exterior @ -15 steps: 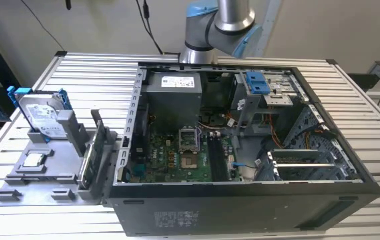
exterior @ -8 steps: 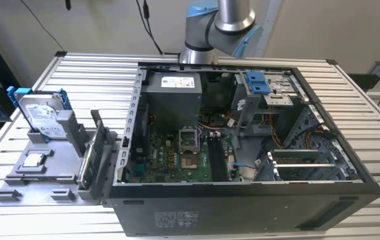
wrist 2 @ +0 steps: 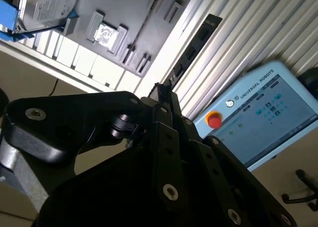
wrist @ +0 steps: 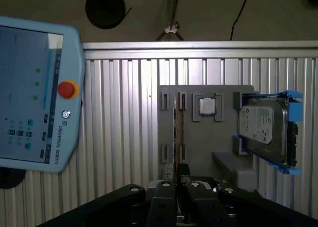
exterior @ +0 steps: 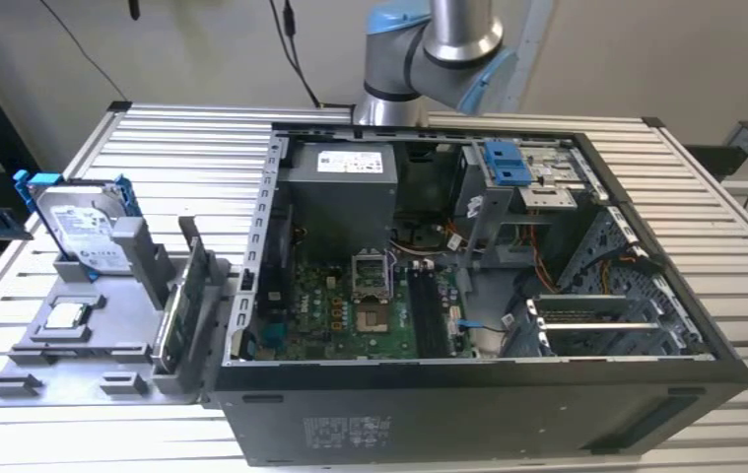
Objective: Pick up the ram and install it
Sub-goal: 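Pick up the ram and move it above insertion slot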
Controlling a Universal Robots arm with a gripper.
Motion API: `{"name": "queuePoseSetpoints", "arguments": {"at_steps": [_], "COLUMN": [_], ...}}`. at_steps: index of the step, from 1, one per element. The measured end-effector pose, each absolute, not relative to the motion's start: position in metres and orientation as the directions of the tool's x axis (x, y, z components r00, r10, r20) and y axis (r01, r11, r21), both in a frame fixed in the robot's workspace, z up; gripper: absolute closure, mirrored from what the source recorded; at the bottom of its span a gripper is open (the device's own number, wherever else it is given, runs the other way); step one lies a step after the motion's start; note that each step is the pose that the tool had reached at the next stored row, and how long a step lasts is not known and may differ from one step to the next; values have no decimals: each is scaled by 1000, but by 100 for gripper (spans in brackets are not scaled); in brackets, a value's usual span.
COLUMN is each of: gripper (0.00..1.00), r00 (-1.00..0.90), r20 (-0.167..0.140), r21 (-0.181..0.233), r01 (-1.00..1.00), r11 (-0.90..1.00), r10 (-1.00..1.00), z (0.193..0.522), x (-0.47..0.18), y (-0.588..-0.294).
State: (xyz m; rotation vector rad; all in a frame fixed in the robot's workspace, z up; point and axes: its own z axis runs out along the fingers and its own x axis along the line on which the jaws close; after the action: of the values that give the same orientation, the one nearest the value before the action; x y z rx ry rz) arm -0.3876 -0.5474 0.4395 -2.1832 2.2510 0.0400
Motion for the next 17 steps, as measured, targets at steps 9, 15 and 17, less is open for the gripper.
{"name": "queuePoseSetpoints", "arguments": {"at_steps": [9, 15, 17], "gripper": [86, 86, 86], "r00": [-31, -31, -31], "r20": [-22, -22, -22], "r21": [16, 18, 18], "r01": [-999, -999, -999], "r11": [30, 30, 30], "r10": [-999, -999, -999], "z": [440, 439, 440], "x": [-375, -365, -362], "y": [-547, -547, -547]}}
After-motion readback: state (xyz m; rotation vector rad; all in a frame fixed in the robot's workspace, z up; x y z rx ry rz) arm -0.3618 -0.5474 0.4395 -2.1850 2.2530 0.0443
